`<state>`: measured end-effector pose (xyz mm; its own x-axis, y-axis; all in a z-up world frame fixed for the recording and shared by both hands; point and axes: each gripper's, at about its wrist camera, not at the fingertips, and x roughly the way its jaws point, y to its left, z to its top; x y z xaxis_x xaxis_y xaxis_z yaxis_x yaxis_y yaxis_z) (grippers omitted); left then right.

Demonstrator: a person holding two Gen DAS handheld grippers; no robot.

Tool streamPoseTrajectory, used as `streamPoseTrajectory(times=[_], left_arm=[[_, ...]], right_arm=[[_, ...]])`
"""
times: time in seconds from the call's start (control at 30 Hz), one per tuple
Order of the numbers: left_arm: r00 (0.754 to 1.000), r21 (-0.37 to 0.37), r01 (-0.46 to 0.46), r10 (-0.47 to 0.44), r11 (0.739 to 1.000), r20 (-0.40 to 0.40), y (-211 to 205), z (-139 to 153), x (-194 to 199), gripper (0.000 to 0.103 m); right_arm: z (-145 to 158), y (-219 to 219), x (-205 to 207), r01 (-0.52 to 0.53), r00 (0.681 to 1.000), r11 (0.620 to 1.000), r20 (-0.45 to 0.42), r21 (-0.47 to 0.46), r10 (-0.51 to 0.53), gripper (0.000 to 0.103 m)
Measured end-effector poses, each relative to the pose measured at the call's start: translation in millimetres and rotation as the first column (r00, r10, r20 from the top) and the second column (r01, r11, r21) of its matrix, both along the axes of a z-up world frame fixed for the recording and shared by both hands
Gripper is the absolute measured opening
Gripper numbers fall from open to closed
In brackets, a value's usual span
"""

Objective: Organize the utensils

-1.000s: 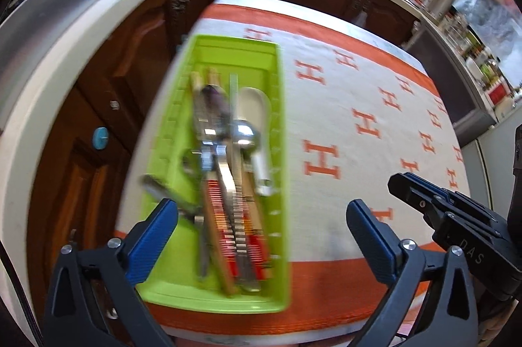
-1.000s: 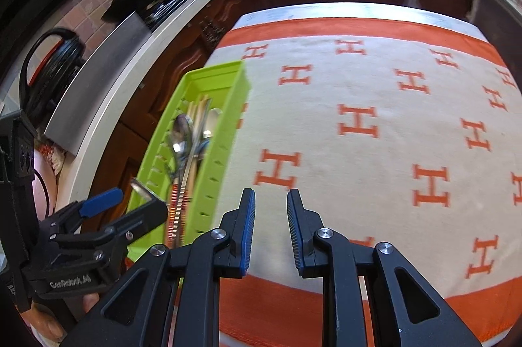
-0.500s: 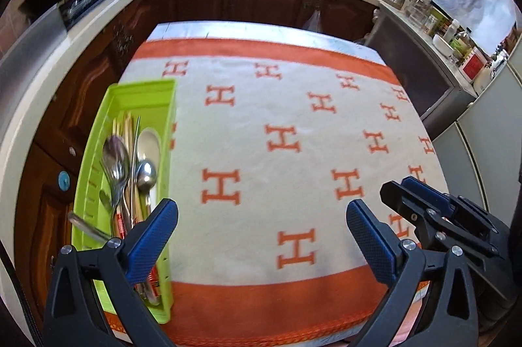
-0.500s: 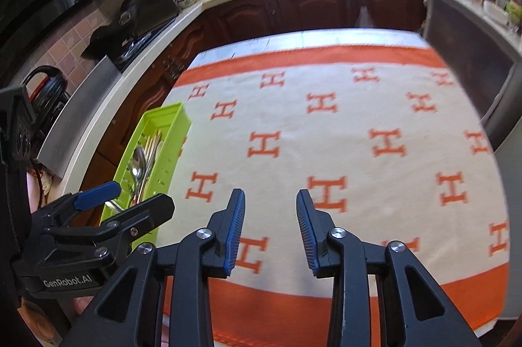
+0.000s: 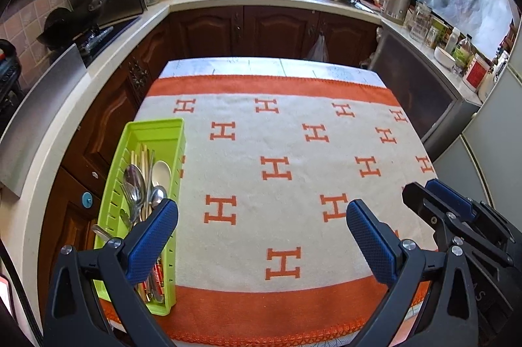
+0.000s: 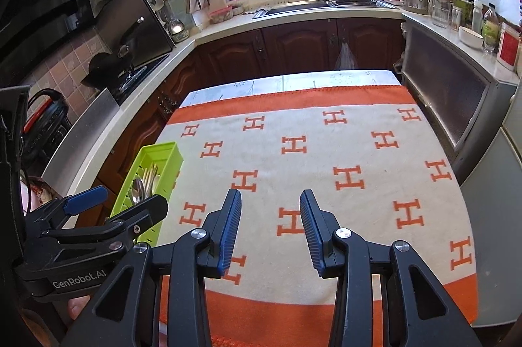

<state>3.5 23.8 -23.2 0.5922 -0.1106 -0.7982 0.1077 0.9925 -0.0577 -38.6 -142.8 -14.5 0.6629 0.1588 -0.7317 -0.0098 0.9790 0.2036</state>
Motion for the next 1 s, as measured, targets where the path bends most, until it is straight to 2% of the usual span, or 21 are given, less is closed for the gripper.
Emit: streamPoseTrajectory(times=[0.3,0.4,0.5,1.0], left_arm=[[0.999,-0.001,-0.039,0.039,0.999,0.031,4,9,-11,0.102],[0.998,0.03,-0.058,0.058,0.998,0.018,4,7,-10,0.102],[0.998,0.02,-0.058,0.058,0.998,0.005,5,5,-11,0.102],[0.997,0.031,-0.065,0.064,0.997,0.032,3,8,-15,0.102]], right_arm=[[20,5,-24,0.005,0.999,1.0,0.032,-0.02,-0.004,0.039],[28,13,-32,-0.02,0.998,0.999,0.062,-0.031,0.022,0.048],[34,19,-39,-0.029,0.996,0.998,0.086,-0.046,0.033,0.052],[41,19,-39,-0.027,0.996,0.999,0.083,-0.032,0.029,0.057]])
